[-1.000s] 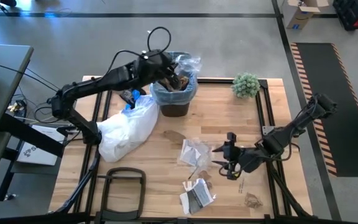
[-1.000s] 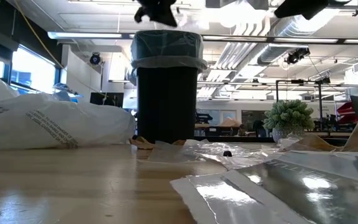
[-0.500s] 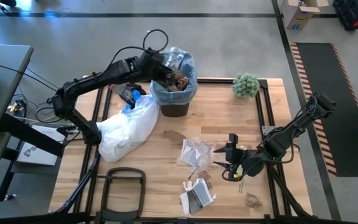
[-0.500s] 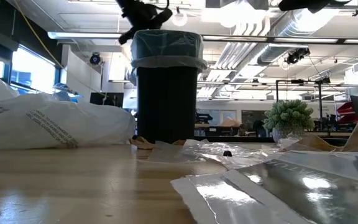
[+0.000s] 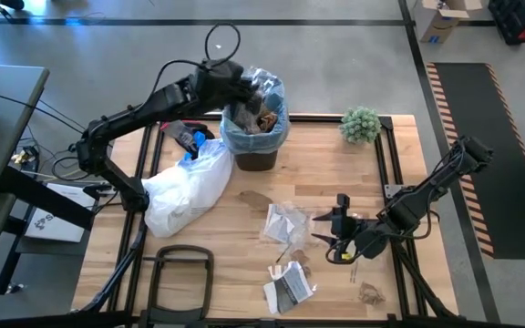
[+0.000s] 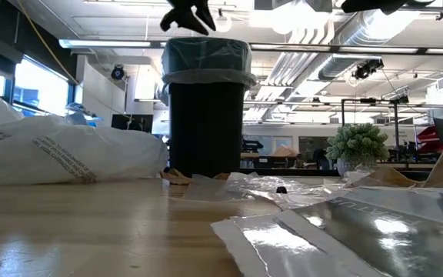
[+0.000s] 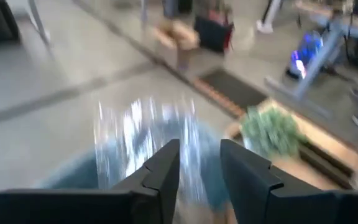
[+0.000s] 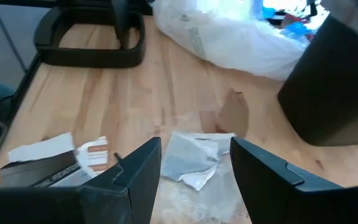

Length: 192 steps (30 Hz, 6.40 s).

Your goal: Place trash/remove bag and relplace

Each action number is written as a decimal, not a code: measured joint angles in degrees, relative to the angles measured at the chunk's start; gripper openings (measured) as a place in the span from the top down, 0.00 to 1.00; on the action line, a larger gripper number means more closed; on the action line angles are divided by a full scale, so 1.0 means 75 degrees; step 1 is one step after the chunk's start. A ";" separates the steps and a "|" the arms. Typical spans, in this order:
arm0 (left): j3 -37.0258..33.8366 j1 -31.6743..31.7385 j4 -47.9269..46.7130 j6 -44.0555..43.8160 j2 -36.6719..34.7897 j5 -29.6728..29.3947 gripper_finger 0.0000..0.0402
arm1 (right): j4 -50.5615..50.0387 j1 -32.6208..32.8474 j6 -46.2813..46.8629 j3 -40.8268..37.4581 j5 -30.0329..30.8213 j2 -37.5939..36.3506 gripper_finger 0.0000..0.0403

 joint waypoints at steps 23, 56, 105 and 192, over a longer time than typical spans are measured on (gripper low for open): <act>0.0125 0.0388 -0.3037 0.0091 0.1337 0.0624 1.00 | 0.0066 -0.0039 0.0152 0.0000 0.0129 0.0003 0.55; -0.1108 -0.5520 -0.1972 -0.1247 0.0441 0.0622 0.95 | -0.0808 0.1509 0.1038 0.0000 0.0960 -0.0283 0.55; -0.3395 -0.4413 0.2686 -0.2080 0.2195 0.1127 0.98 | -0.0477 0.0804 0.1528 0.0015 0.1653 -0.0269 0.55; -0.4467 -0.5923 0.1657 -0.3130 0.0614 -0.0742 1.00 | 0.2863 -0.4675 0.1385 -0.0009 -0.6974 0.4329 0.99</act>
